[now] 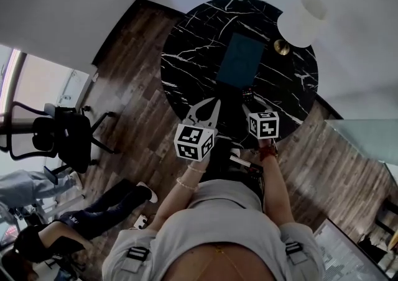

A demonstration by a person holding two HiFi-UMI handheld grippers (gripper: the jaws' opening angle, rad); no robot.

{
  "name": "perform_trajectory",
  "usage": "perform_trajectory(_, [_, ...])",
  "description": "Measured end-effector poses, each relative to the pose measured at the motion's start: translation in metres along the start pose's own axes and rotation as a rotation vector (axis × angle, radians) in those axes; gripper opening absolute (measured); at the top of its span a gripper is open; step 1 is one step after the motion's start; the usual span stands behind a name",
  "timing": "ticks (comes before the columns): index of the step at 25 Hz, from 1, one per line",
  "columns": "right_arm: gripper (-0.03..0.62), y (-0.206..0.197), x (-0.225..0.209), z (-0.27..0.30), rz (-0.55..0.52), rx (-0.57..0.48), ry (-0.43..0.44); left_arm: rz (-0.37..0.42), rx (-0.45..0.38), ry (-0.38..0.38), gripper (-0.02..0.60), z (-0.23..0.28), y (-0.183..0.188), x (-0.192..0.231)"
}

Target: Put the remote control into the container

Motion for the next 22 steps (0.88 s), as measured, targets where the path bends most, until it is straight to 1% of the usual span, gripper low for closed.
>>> perform_trajectory(6, [0.181, 0.007, 0.025, 0.016, -0.020, 0.019, 0.077, -0.022, -0.014, 0.038, 0.005, -0.010, -0.001, 0.015])
perform_trajectory(12, [0.181, 0.011, 0.042, 0.034, -0.048, 0.068, 0.125, -0.043, -0.025, 0.072, 0.005, -0.020, 0.000, 0.029])
perform_trajectory(16, [0.181, 0.013, 0.047, 0.046, -0.036, 0.111, 0.128, -0.053, -0.031, 0.094, 0.005, -0.025, 0.001, 0.039])
perform_trajectory(22, [0.181, 0.014, 0.049, 0.066, -0.026, 0.203, 0.088, -0.065, -0.034, 0.109, 0.005, -0.025, 0.003, 0.052])
Point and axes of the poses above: the fingertips, and each gripper's own axes: z forward along the fingers, x to its left, y out of its top, the point moved 10 cm from there along -z, backward along the fingers, and after that the axes turned 5 degrees about -z, right-handed, at the moved point
